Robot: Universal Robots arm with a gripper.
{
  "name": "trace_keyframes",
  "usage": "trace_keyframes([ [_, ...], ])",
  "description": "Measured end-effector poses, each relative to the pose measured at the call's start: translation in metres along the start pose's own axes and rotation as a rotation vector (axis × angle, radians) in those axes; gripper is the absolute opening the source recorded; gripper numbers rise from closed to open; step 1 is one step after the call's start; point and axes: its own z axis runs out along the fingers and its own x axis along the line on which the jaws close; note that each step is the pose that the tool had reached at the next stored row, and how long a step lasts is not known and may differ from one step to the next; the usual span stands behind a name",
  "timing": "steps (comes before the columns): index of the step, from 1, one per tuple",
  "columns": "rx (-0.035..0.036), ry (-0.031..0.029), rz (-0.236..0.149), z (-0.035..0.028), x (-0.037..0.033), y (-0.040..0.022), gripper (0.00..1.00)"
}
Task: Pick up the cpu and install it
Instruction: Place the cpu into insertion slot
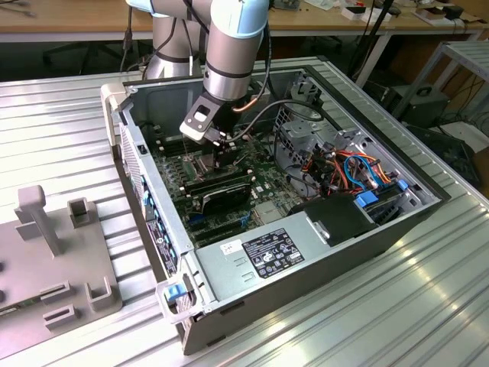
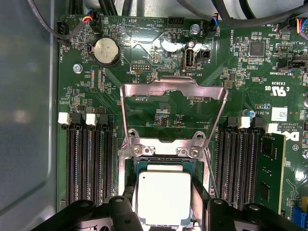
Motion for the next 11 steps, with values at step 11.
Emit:
trace_keyframes([
  [11,0.0000,0.0001,0.005,0.0004,0.0000,0.0001,0.55],
])
